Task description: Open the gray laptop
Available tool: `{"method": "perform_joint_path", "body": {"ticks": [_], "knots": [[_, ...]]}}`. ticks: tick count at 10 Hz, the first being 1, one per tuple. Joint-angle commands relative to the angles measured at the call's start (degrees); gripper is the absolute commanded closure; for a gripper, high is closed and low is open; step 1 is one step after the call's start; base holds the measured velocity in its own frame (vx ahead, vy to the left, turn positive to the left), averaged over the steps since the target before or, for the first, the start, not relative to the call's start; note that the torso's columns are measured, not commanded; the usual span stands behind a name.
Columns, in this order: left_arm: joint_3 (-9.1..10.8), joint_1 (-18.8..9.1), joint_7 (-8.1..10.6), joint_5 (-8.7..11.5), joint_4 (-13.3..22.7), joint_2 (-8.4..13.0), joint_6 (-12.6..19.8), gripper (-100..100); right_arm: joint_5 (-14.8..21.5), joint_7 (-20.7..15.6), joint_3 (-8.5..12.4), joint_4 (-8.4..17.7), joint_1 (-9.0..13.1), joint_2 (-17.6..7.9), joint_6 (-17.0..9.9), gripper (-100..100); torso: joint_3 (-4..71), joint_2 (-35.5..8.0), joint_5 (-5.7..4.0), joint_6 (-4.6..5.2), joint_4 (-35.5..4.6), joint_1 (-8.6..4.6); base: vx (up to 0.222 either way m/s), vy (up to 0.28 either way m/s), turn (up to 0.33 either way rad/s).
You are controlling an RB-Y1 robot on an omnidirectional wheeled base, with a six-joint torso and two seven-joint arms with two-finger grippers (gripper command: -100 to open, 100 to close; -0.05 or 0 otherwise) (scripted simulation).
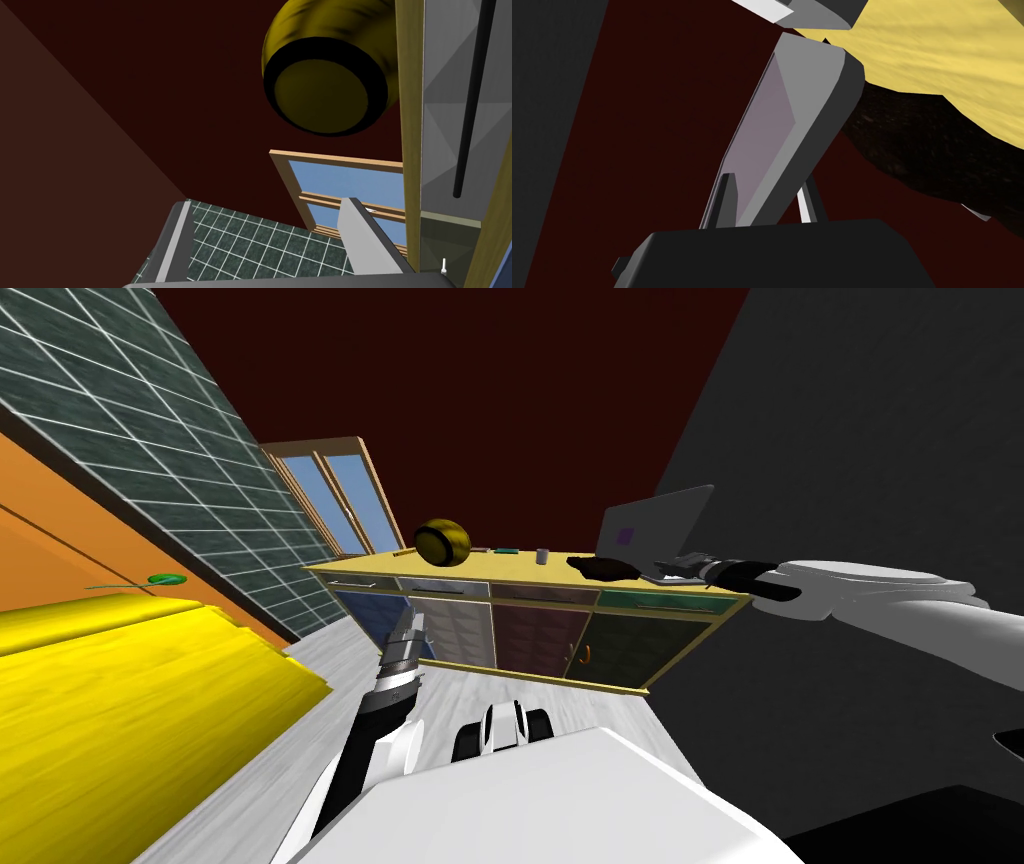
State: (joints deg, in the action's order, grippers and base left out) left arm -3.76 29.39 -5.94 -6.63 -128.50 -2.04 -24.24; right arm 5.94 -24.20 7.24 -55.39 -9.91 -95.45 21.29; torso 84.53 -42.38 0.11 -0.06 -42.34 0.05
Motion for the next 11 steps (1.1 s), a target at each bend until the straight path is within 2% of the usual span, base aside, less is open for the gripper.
{"method": "perform_joint_path", "body": {"ticks": [1,3,6,7,10,11], "knots": [[0.0,0.0,0.0,0.0,0.0,0.0,0.0,0,-1.7,3.7,-0.5,0.0,-0.3,-0.7,-0.5,100,0.0,0.0,-0.04,0.0,0.0,-0.09,-0.026,-0.055,0.1],[0.01,0.0,0.0,0.0,0.0,0.0,0.0,0,-2.6,5.7,-0.8,0.0,-0.5,-1.0,-0.7,100,0.0,0.0,-0.11,0.06,0.0,-0.21,-0.037,-0.07,0.062],[0.01,0.0,0.0,0.0,0.0,0.0,0.0,0,-5.2,10.9,-1.6,0.0,-1.0,-2.1,-1.5,100,0.1,0.2,-0.08,0.0,0.1,-0.04,-0.027,-0.052,0.065],[0.01,0.0,0.0,0.0,0.0,0.0,0.0,0,-5.2,11.3,-1.6,0.0,-1.0,-2.1,-1.5,100,0.1,0.2,-0.06,-0.01,0.1,-0.05,-0.026,-0.053,0.038],[0.01,0.0,0.0,0.0,0.0,0.0,0.0,0,-7.7,16.6,-2.4,0.0,-1.5,-3.1,-2.2,100,0.1,0.1,-0.02,0.01,0.0,0.04,-0.035,-0.053,0.066],[0.0,0.0,0.0,0.0,0.0,0.0,0.0,0,-7.7,17.0,-2.4,0.0,-1.5,-3.1,-2.2,100,0.0,0.1,-0.06,0.02,0.0,-0.04,-0.023,-0.052,0.044]]}}
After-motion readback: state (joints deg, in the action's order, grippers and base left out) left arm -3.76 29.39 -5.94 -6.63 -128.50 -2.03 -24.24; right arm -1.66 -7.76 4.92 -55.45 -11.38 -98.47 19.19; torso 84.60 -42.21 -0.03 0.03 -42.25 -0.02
